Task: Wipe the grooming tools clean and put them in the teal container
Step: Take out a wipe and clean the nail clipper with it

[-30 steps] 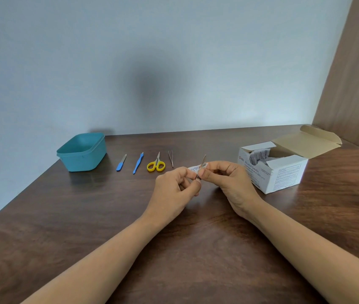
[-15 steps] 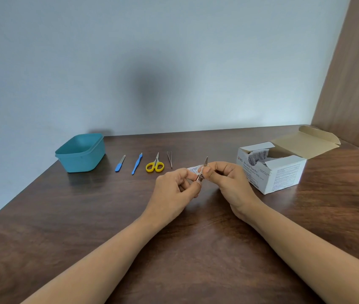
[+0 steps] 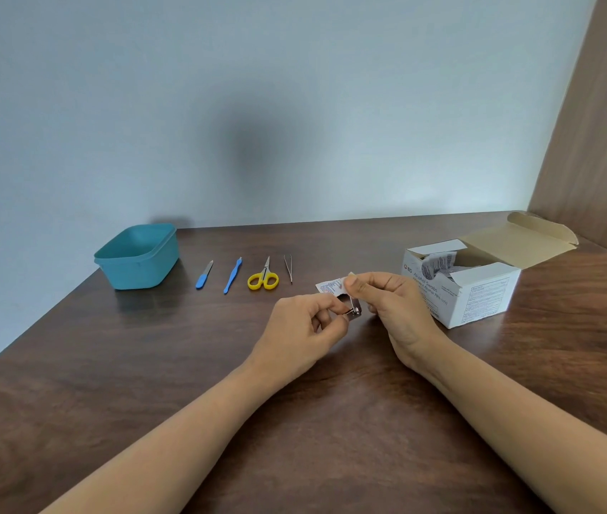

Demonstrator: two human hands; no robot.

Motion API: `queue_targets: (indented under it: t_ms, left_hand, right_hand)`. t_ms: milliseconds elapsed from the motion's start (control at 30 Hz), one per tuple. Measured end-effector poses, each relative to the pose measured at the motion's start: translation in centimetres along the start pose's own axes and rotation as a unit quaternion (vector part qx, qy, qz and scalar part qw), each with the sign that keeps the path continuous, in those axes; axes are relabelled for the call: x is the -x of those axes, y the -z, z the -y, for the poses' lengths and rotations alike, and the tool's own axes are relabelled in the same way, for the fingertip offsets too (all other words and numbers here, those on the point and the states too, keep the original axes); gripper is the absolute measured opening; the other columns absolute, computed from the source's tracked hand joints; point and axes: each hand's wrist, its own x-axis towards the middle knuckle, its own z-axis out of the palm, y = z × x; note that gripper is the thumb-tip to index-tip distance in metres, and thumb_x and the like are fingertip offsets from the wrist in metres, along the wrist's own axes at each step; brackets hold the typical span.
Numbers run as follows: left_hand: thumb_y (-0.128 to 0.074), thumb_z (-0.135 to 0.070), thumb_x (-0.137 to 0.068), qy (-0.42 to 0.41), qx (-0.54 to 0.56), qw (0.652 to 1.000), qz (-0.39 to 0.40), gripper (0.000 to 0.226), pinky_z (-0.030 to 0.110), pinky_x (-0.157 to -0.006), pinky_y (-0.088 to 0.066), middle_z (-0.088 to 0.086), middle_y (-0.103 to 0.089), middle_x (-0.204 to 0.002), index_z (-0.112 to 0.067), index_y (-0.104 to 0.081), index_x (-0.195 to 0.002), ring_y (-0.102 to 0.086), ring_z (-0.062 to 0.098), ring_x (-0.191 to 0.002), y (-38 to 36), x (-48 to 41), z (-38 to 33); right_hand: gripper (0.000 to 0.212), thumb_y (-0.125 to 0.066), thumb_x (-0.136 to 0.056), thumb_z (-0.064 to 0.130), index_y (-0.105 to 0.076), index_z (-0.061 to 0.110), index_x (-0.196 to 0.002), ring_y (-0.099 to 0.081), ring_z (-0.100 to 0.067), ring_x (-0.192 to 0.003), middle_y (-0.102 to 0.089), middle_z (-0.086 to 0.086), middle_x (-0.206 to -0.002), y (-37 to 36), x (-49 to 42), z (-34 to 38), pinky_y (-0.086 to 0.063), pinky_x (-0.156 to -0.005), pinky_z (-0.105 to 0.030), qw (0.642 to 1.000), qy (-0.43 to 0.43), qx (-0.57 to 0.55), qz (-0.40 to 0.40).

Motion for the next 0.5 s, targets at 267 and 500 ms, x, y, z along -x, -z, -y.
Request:
queue_targets:
  t_ms: [267,500]
  left_hand:
    - [-0.065,-0.011,-0.085,-0.008,-0.007,1.000,0.004,0.010,0.009,-0.050,-0.028,-0.010,-0.053,-0.056,-0.015,-0.075,-0.087,-0.040,0.001,-0.045,-0.02,0.00,-0.09]
    - [-0.066,-0.014,-0.086,-0.011,0.015,1.000,0.005,0.009,0.012,-0.054,-0.036,-0.001,-0.064,-0.064,-0.018,-0.073,-0.088,-0.046,0.003,-0.053,-0.20,0.04,0.22]
  right_hand:
    - [0.014,-0.062,-0.088,0.010,-0.069,0.000,-0.080,-0.052,0.004,-0.046,-0.061,0.012,-0.050,0.04,-0.08,-0.01,-0.039,-0.054,-0.005,0.999,-0.019,-0.024,-0.014]
    - [0.009,-0.070,-0.076,0.028,-0.074,0.020,-0.075,-0.051,0.001,-0.067,-0.069,0.014,-0.071,0.32,-0.72,-0.39,-0.034,-0.066,-0.019,0.992,-0.048,-0.099,-0.058]
